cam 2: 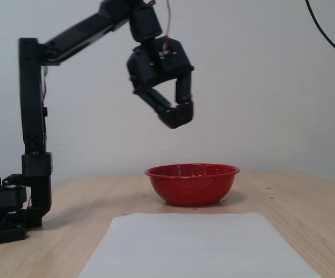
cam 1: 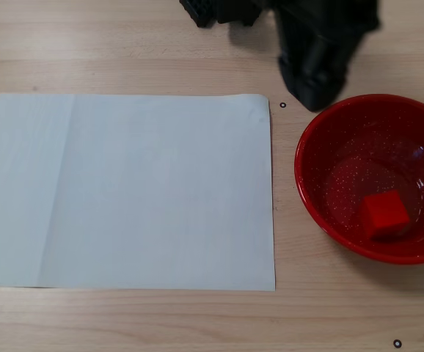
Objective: Grasp the red cube and put it in the red bowl.
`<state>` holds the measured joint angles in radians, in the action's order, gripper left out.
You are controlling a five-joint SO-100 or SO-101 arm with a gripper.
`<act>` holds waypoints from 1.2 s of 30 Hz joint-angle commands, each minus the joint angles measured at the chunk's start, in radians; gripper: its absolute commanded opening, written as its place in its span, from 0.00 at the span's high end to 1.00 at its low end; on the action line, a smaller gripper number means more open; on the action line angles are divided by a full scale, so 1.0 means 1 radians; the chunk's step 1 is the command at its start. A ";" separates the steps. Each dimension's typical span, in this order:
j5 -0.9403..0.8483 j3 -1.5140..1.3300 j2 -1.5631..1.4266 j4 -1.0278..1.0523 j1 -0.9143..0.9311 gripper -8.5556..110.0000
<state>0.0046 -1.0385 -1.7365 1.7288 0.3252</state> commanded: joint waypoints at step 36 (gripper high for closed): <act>0.002 -1.536 -1.117 -1.000 -0.255 0.93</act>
<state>0.0169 -2.6124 -2.7918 0.7762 0.0782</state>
